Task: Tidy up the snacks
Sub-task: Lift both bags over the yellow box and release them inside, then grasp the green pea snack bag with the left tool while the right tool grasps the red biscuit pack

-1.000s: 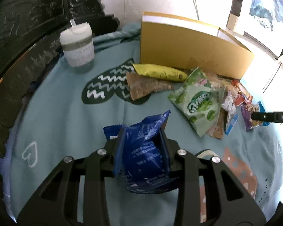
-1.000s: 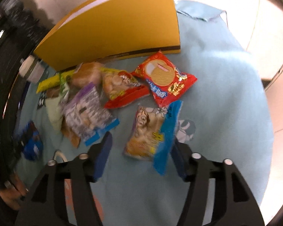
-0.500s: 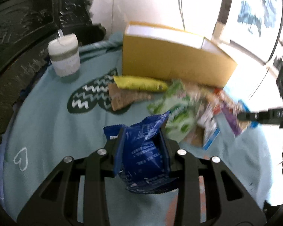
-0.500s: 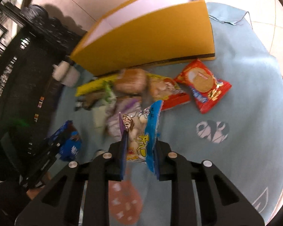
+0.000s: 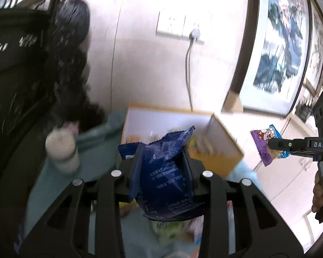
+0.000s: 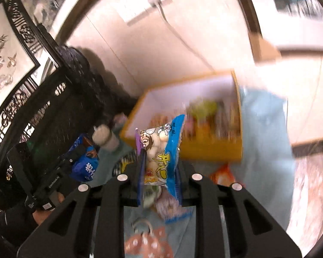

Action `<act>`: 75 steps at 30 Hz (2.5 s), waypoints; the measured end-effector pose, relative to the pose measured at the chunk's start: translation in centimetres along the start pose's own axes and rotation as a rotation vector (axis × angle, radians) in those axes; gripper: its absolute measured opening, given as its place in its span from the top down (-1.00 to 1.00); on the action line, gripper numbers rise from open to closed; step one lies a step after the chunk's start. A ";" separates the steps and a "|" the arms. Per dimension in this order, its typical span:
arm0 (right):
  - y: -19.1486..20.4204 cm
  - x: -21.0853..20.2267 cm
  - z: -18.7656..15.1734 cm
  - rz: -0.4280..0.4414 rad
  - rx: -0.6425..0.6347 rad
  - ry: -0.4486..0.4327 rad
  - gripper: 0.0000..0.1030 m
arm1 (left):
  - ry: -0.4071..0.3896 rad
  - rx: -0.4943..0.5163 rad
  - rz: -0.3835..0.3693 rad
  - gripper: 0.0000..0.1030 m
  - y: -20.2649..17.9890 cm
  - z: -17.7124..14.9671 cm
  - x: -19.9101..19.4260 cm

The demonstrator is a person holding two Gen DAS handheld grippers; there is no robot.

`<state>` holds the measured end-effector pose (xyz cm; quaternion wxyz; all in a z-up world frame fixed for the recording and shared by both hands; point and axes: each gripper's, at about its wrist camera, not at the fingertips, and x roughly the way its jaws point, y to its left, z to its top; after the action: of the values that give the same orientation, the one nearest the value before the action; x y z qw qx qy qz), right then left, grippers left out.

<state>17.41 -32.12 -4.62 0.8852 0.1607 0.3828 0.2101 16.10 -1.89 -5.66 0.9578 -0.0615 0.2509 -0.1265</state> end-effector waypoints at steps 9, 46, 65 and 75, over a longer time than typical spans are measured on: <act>0.6 1.8 10.0 -0.085 -0.077 -0.086 0.54 | -0.077 0.094 -0.001 0.33 -3.0 10.1 5.6; -8.8 10.5 -7.8 -0.452 -0.131 0.298 -0.45 | 0.336 0.015 0.070 -0.60 -0.7 -10.4 10.8; -10.1 17.4 -9.9 -0.466 -0.099 0.438 -0.59 | 0.476 0.152 0.124 -0.14 -0.2 -15.6 14.1; -8.1 12.9 -10.3 -0.395 -0.086 0.330 0.23 | 0.393 0.097 0.101 0.12 1.5 -14.4 9.2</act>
<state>19.77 -31.38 -22.82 0.8407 0.0086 0.5366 0.0724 17.03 -3.74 -22.73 0.8975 0.0232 0.4290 -0.0999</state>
